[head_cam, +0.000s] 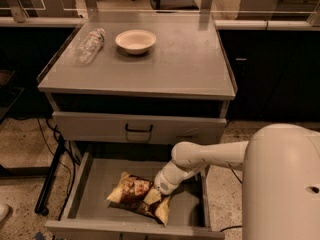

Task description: Place brown chip bag into middle drawer

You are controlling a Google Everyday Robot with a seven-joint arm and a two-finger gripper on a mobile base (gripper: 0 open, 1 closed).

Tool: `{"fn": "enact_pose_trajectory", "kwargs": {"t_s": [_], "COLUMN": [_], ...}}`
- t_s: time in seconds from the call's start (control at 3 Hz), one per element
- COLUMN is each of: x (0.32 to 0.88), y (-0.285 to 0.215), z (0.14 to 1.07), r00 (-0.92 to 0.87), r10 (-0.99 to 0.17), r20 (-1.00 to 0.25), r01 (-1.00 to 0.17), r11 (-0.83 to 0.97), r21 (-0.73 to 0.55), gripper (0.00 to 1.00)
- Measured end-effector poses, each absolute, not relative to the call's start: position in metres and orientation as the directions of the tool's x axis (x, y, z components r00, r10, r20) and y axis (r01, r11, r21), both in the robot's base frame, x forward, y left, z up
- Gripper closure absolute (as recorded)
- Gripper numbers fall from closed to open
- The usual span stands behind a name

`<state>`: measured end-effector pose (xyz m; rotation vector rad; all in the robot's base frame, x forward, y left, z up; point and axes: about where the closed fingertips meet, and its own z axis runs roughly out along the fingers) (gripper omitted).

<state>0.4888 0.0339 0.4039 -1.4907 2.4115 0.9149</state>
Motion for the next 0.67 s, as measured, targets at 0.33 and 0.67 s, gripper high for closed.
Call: {"fn": "enact_pose_trajectory", "kwargs": {"t_s": [0.33,0.67], "x": [0.4888,0.4888], "y": [0.0339,0.0339], "z": [0.4038,0.4038], "r00": [-0.489,-0.489], "r10": [-0.755,-0.755], "r20": [-0.436,-0.436], "r01": [-0.855,-0.855], "r11": [0.315,0.315], "r21": [0.413,0.413], "gripper": [0.51,0.28]}}
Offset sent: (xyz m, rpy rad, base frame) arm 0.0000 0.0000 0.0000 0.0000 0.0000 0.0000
